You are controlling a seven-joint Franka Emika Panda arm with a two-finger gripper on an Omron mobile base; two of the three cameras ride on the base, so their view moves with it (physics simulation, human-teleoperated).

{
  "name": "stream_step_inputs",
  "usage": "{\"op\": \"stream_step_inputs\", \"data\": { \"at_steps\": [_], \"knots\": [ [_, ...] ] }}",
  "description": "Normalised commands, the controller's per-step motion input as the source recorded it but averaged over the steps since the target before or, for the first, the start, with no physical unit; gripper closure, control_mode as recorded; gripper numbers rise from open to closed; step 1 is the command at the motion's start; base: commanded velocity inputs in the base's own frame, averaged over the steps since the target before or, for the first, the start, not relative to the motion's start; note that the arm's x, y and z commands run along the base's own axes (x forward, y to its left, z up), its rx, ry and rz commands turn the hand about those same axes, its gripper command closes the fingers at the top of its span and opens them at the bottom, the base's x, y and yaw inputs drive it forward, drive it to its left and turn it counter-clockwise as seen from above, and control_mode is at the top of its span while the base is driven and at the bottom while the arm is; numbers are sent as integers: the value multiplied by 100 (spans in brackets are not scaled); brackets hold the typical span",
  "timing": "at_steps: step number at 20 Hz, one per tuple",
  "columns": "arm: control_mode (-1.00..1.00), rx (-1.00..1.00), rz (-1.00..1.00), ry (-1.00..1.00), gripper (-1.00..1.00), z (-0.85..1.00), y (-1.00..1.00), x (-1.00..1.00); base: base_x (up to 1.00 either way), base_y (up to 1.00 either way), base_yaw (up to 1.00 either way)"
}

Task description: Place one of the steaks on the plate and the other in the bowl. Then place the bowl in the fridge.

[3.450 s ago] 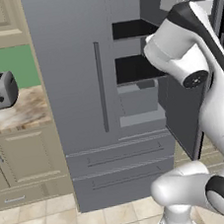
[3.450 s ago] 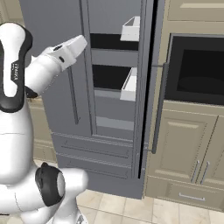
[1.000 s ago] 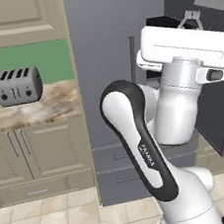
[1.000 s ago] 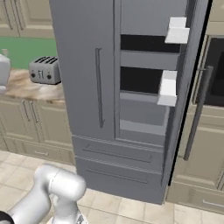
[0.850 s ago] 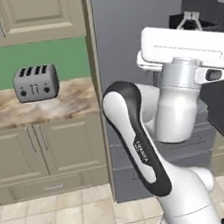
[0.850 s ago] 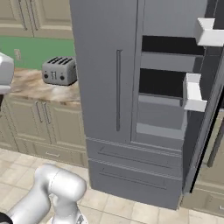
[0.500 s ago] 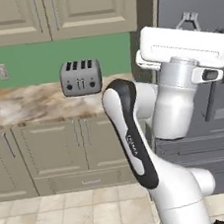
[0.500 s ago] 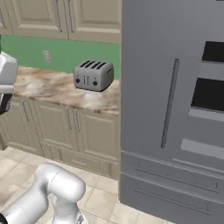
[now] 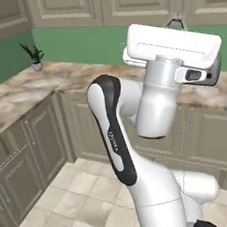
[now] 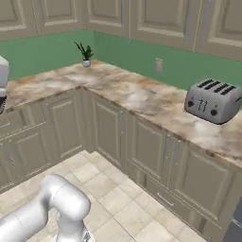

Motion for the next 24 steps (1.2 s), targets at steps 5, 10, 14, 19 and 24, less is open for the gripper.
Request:
{"op": "stream_step_inputs", "data": {
  "at_steps": [5,10,14,19,24],
  "knots": [
    [100,0,0,0,100,0,0,0,-4,47,100],
    [100,0,0,0,100,0,0,0,-8,55,99],
    [100,0,0,0,100,0,0,0,-14,63,95],
    [100,0,0,0,100,0,0,0,34,100,52],
    [100,0,0,0,100,0,0,0,100,58,9]
  ]
}}
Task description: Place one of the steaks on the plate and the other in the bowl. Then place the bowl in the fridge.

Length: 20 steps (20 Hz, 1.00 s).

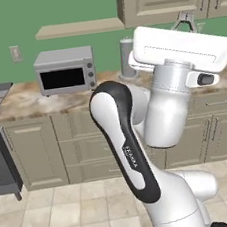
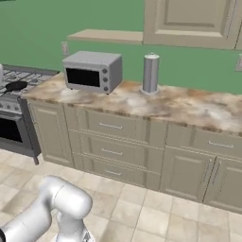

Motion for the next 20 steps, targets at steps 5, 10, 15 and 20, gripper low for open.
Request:
{"op": "stream_step_inputs", "data": {
  "at_steps": [5,10,15,20],
  "knots": [
    [100,0,0,0,100,0,0,0,100,76,-1],
    [100,0,0,0,100,0,0,0,100,100,0],
    [100,0,0,0,100,0,0,0,100,100,0],
    [100,0,0,0,100,0,0,0,42,100,0]
  ]
}}
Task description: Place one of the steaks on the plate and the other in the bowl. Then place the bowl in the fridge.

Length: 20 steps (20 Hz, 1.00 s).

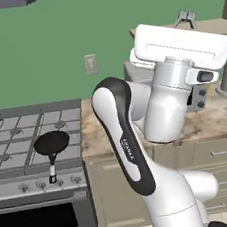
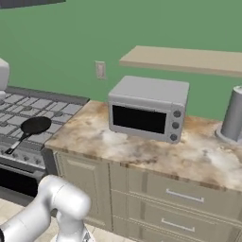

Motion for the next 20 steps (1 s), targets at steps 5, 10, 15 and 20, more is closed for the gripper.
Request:
{"op": "stream_step_inputs", "data": {
  "at_steps": [5,10,15,20],
  "knots": [
    [100,0,0,0,100,0,0,0,-23,100,0],
    [100,0,0,0,100,0,0,0,-24,100,0],
    [100,0,0,0,100,0,0,0,-3,100,0],
    [100,0,0,0,100,0,0,0,6,100,-9]
  ]
}}
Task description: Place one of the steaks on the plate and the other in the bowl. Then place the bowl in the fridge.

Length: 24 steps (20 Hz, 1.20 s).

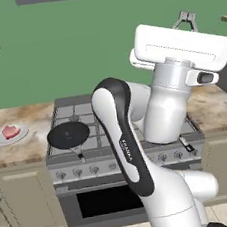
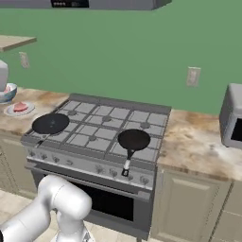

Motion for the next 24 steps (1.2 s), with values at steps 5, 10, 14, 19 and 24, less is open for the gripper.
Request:
{"op": "stream_step_inputs", "data": {
  "at_steps": [5,10,14,19,24],
  "knots": [
    [100,0,0,0,100,0,0,0,8,100,-23],
    [100,0,0,0,100,0,0,0,-39,100,-4],
    [100,0,0,0,100,0,0,0,-26,100,0],
    [100,0,0,0,100,0,0,0,27,100,-1],
    [100,0,0,0,100,0,0,0,43,100,-8]
  ]
}}
